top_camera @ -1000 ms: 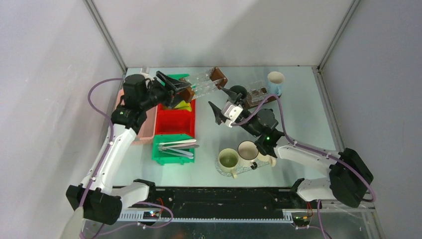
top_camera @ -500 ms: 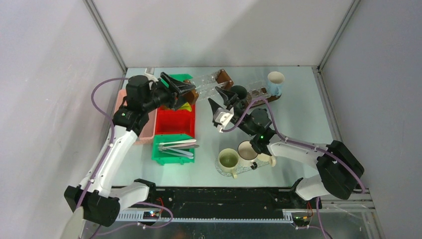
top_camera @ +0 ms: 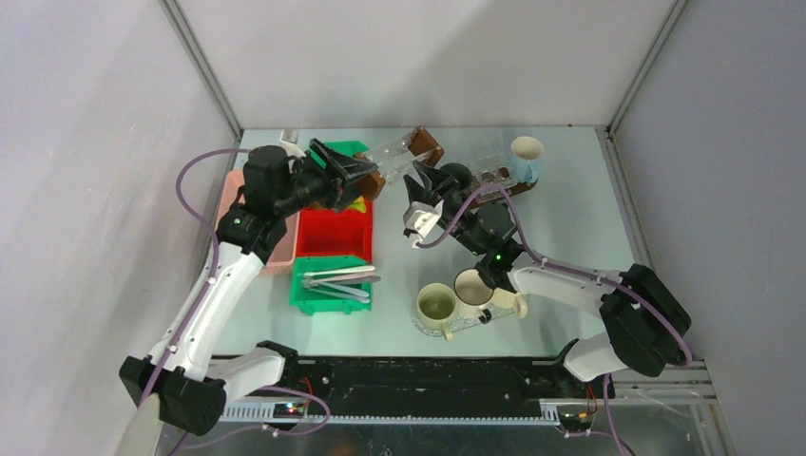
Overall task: Prepare toiletry sets of a toothbrush and toothpaste on the tray
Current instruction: Pick up the toothpaste holder from the center of the board.
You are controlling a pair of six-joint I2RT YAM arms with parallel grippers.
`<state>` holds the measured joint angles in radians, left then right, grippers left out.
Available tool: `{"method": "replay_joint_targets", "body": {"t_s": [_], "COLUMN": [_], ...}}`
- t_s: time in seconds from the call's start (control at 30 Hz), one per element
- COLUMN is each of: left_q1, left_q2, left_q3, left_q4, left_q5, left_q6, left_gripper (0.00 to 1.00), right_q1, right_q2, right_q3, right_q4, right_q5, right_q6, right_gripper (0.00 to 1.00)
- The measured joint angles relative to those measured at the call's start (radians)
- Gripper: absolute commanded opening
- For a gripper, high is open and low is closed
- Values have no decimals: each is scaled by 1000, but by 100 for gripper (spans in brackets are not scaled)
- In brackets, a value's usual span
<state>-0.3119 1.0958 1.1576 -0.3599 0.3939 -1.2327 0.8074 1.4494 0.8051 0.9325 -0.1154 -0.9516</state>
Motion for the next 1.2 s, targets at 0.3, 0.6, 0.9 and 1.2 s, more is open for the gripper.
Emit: {"method": "replay_joint_targets", "body": {"t_s": [0.3,0.6,0.9,1.2], "left_q1": [-19,-32,-32,-31], "left_q2": [-13,-27,-31,-29], "left_q3": [0,-23,-27,-27], "left_q4": [0,-1,-1,-12], "left_q5": [-14,-10,-5,5], "left_q6": [-1,-1,1,5], "left_gripper": [0,0,0,0], "right_q1": [0,-6,2,-1], "right_q2": [8,7,7,7], "right_q3": [14,24,24,24], "right_q4": [-2,18,-5,-47], "right_q5": [26,57,29,17], "right_q6": [-19,-16,-34,-109], "right_gripper": [49,56,41,6]}}
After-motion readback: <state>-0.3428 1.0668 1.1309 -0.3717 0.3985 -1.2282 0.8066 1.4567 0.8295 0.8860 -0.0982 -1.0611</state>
